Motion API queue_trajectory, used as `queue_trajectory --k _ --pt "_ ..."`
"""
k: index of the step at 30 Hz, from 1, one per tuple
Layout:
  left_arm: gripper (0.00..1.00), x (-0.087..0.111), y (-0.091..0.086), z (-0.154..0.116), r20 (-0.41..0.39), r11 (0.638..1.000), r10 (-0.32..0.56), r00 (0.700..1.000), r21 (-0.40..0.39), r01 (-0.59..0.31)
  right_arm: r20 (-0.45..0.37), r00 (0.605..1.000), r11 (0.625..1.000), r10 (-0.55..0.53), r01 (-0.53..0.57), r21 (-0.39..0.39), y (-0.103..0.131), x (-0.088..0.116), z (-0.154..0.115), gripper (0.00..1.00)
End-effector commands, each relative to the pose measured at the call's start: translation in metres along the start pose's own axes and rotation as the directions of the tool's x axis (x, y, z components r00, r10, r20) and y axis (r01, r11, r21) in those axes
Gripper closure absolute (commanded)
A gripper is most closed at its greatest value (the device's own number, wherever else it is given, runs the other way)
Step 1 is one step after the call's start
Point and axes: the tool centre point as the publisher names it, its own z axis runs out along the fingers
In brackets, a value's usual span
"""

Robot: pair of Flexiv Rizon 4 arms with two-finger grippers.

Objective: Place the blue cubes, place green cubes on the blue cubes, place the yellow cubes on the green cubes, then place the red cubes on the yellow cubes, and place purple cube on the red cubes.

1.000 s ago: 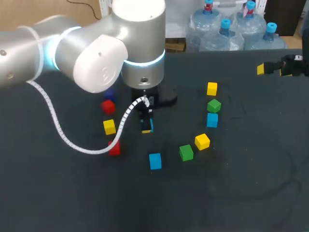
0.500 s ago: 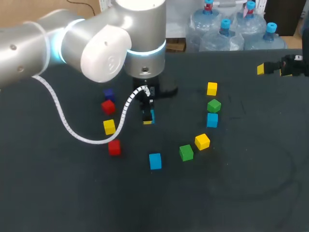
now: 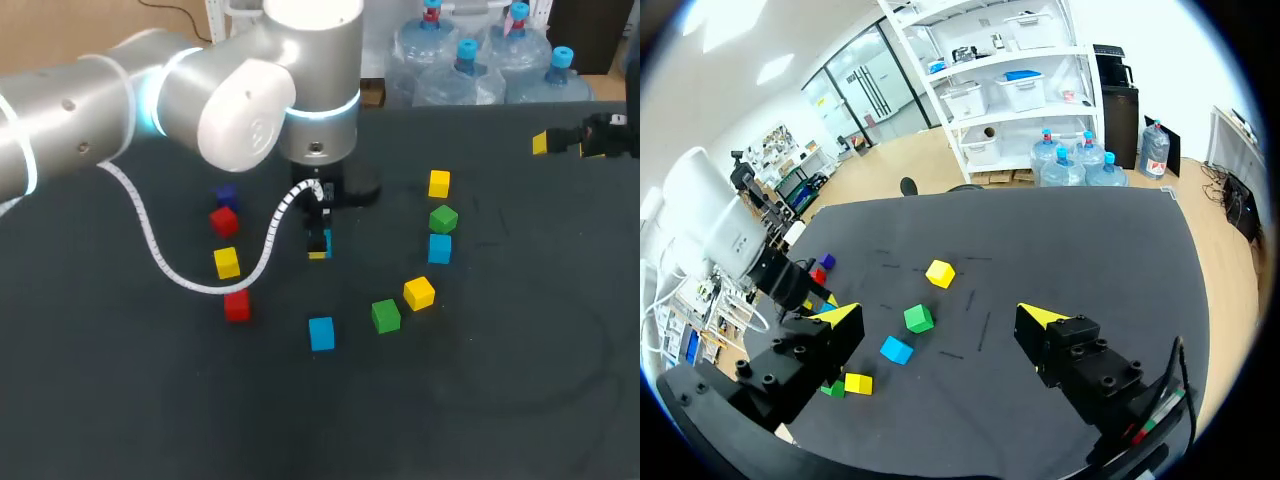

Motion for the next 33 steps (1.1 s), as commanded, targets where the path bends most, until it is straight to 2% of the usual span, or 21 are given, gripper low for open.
queue_trajectory --k 1,14,15,16,17,18,26,33 --pt "1.0 -0.003 0.011 0.003 -0.024 1.0 0.003 1.0 0.021 -0.003 0.001 1.0 1.0 0.0 0.0 0.003 0.001 0.0 0.0 0.0" --pt "1.0 0.001 0.01 0.009 -0.008 0.999 0.002 1.0 0.044 -0.002 0.001 1.0 1.0 0.0 0.0 0.003 0.001 0.0 0.0 0.0" --pt "0.93 0.001 0.009 0.01 -0.009 0.999 0.003 1.0 0.046 -0.002 0.001 1.0 1.0 0.0 0.0 0.003 0.001 0.0 0.0 0.0" --pt "0.71 0.002 0.009 0.011 -0.009 0.999 0.003 1.0 0.048 -0.003 0.001 1.0 1.0 0.0 0.0 0.003 0.001 0.0 0.0 0.0" --pt "0.55 0.002 0.009 0.011 -0.009 0.999 0.003 1.0 0.049 -0.003 0.001 1.0 1.0 0.0 0.0 0.003 0.001 0.0 0.0 0.0" --pt "0.0 0.003 0.008 0.012 -0.005 0.999 0.002 1.0 0.05 -0.001 0.001 1.0 1.0 0.0 0.0 0.003 0.001 0.0 0.0 0.0" --pt "0.0 0.008 0.003 0.007 0.006 0.999 0.0 1.0 0.042 0.0 0.001 1.0 1.0 0.0 0.0 0.003 0.001 0.0 0.0 0.0" --pt "0.0 0.023 -0.013 -0.015 0.057 1.0 -0.028 0.998 0.014 0.027 0.001 1.0 1.0 0.0 0.0 0.003 0.001 0.0 0.0 0.0"
